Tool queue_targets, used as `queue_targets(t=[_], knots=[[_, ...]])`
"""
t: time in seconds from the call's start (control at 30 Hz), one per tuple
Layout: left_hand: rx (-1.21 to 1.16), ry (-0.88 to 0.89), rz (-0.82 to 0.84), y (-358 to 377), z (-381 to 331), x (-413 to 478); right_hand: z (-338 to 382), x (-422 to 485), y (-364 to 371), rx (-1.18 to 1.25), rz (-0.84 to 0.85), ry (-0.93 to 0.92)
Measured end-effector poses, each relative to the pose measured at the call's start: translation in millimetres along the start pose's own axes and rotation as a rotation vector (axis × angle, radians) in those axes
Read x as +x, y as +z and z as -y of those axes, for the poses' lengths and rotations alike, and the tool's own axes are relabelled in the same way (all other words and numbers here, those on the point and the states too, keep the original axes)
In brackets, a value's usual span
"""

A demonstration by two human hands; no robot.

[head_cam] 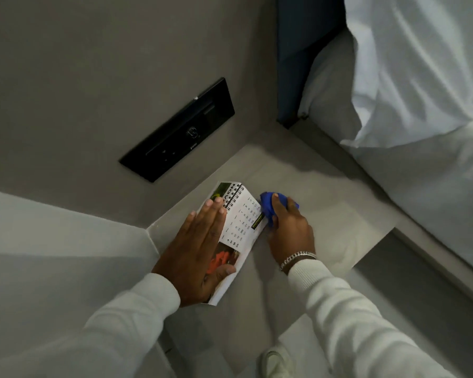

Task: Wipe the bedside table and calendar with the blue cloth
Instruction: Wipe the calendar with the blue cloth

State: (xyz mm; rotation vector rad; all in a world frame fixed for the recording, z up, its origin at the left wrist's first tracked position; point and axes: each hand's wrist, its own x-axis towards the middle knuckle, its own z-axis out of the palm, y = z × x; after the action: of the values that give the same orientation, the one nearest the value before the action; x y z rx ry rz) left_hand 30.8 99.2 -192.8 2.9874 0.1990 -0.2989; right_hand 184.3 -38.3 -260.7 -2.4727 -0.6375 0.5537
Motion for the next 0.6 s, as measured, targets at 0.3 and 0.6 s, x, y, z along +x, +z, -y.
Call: queue_targets(t=[0.3,0.6], knots=[[0.200,-0.027,-0.045,2.3,-3.7,-1.8,-69.0,5.8,-28.1,-0.539,0.214,-0.381],[0.106,-0.300,-0.141,-2.5,-29.5,-16.9,-77.0,5.9,-27.0,-0.612,0.364,-0.454]])
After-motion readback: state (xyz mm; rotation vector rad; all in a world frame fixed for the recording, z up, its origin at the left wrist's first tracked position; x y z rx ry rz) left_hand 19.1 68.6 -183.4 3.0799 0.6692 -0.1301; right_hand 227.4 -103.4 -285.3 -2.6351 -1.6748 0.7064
